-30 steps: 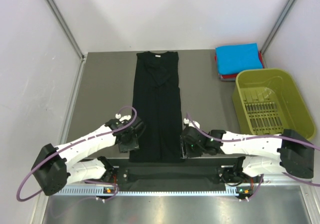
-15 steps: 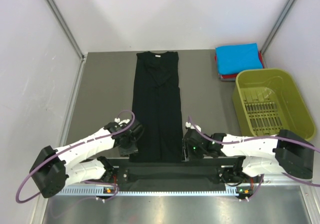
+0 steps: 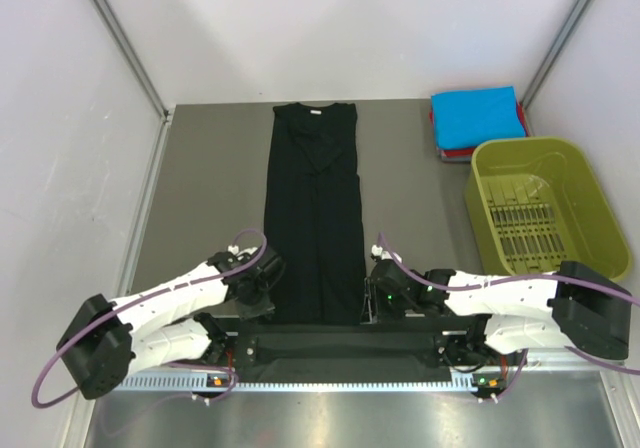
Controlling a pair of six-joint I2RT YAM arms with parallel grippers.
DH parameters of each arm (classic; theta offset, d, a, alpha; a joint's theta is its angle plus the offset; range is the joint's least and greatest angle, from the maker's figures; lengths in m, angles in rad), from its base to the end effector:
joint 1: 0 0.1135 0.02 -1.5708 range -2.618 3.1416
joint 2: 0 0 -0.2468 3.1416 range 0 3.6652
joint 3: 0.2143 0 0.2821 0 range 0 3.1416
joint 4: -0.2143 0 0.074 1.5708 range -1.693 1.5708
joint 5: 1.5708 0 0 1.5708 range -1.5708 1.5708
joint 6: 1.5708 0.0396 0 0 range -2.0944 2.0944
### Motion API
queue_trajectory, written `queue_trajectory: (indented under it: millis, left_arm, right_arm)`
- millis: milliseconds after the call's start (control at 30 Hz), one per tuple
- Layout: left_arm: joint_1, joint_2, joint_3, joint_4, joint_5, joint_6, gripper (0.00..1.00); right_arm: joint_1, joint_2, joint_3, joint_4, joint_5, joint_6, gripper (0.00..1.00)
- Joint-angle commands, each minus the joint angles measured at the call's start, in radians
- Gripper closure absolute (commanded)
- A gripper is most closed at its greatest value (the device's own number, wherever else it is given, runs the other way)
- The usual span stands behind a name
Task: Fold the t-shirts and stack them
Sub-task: Fold the tshirt
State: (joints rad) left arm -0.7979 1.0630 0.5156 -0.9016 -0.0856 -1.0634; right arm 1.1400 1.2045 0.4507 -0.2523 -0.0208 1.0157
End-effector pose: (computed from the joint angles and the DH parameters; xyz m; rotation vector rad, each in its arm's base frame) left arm 0.1284 -0.1268 0.1243 -0.4048 2.9721 -0.0700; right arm 0.0971 0.2134 0.1031 -0.1824 2.7955 0.7297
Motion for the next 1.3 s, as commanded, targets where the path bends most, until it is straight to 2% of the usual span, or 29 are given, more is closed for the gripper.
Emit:
queue_trajectory:
  millis: [0, 100, 233, 333, 367, 467, 500, 600, 700, 867, 1033, 1267]
  left_arm:
    - [-0.003, -0.031, -0.022, 0.029, 0.02, -0.024, 0.62]
    - [-0.004, -0.04, -0.025, 0.027, 0.021, -0.02, 0.57]
    - [-0.004, -0.04, -0.026, 0.03, 0.02, -0.014, 0.58]
    - [-0.006, -0.034, -0.026, 0.035, 0.015, -0.015, 0.62]
    - [-0.006, -0.034, -0.029, 0.038, 0.014, -0.014, 0.63]
    - [-0.006, -0.031, -0.043, 0.055, 0.007, -0.023, 0.74]
    - [-0.007, -0.035, -0.046, 0.056, 0.004, -0.026, 0.83]
    - [-0.007, -0.052, -0.035, 0.041, -0.011, -0.041, 1.0]
    - [-0.007, -0.058, 0.007, -0.012, -0.025, -0.04, 1.0]
    - [-0.006, -0.061, 0.089, -0.068, -0.043, -0.026, 1.0]
    - [-0.007, -0.044, 0.136, -0.02, -0.014, -0.001, 1.0]
    - [0.014, 0.102, 0.283, -0.02, -0.123, 0.077, 1.0]
  right_arm:
    - [-0.006, -0.014, 0.002, 0.051, -0.008, 0.007, 0.66]
    - [-0.006, -0.01, -0.007, 0.061, -0.008, 0.014, 0.67]
    - [-0.002, -0.005, -0.012, 0.073, -0.008, 0.021, 0.68]
    - [0.001, -0.01, -0.014, 0.071, -0.001, 0.023, 0.77]
    - [0.001, -0.014, -0.015, 0.071, 0.001, 0.023, 0.83]
    - [0.003, -0.029, -0.021, 0.07, 0.004, 0.023, 0.9]
    - [0.003, -0.034, -0.023, 0.07, 0.005, 0.024, 0.91]
    - [0.003, -0.046, -0.023, 0.061, 0.009, 0.023, 0.94]
    - [0.003, -0.066, -0.018, 0.044, 0.013, 0.03, 1.0]
    - [0.003, -0.112, -0.003, 0.013, 0.015, 0.034, 1.0]
    - [0.006, -0.135, 0.078, -0.098, 0.079, 0.006, 1.0]
    - [-0.042, -0.07, 0.236, -0.212, 0.139, -0.156, 1.0]
